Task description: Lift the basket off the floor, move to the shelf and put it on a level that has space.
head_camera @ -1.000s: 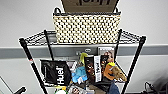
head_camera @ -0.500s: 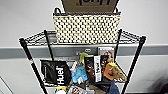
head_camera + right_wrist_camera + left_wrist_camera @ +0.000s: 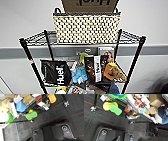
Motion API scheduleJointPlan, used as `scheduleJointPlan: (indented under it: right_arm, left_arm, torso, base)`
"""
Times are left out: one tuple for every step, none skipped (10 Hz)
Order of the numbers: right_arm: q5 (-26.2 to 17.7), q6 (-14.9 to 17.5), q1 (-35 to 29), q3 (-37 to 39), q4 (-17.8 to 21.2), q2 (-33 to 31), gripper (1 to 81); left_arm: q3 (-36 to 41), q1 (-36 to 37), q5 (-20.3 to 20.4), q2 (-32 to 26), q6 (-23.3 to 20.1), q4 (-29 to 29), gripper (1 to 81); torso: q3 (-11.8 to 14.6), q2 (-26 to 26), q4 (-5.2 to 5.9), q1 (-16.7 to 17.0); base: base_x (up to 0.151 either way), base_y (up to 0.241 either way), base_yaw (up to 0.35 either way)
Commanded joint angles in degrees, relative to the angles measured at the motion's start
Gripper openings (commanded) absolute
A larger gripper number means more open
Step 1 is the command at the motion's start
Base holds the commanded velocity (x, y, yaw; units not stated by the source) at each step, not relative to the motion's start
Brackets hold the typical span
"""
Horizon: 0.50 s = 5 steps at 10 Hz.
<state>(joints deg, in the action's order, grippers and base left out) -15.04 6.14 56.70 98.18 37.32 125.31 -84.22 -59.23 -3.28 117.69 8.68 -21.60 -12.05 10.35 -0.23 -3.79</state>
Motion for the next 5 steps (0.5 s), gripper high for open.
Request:
scheduleJointPlan:
  right_arm:
    - [0.0, 3.0, 1.2, 1.4, 0.7, 2.1, 81.1]
    - [0.1, 4.5, 3.4, 1.6, 0.6, 3.7, 81.1]
    - [0.4, 5.8, 5.0, 2.5, 0.7, 5.2, 81.1]
    - [0.9, 6.1, 6.5, 3.8, 0.7, 6.6, 81.1]
    - [1.0, 6.9, 7.8, 5.4, 0.6, 8.1, 81.1]
  left_arm:
    - [-3.8, -2.1, 0.6, 3.3, -0.6, 4.6, 81.1]
    - [-6.2, -3.6, 1.0, 5.4, -0.6, 5.6, 81.1]
    - [-7.1, -4.7, 1.3, 6.5, -0.6, 6.5, 81.1]
    - [-8.2, -5.7, 1.3, 7.7, -0.6, 7.1, 81.1]
    - [-9.5, -6.8, 1.4, 9.1, -0.6, 7.6, 81.1]
  torso:
    - [0.0, 0.0, 0.0, 0.0]
    - [0.0, 0.0, 0.0, 0.0]
    - [0.0, 0.0, 0.0, 0.0]
    - [0.0, 0.0, 0.0, 0.0]
    - [0.0, 0.0, 0.0, 0.0]
  base:
    - [0.0, 0.0, 0.0]
    - [0.0, 0.0, 0.0]
    - [0.0, 0.0, 0.0]
    - [0.0, 0.0, 0.0]
    - [0.0, 0.0, 0.0]
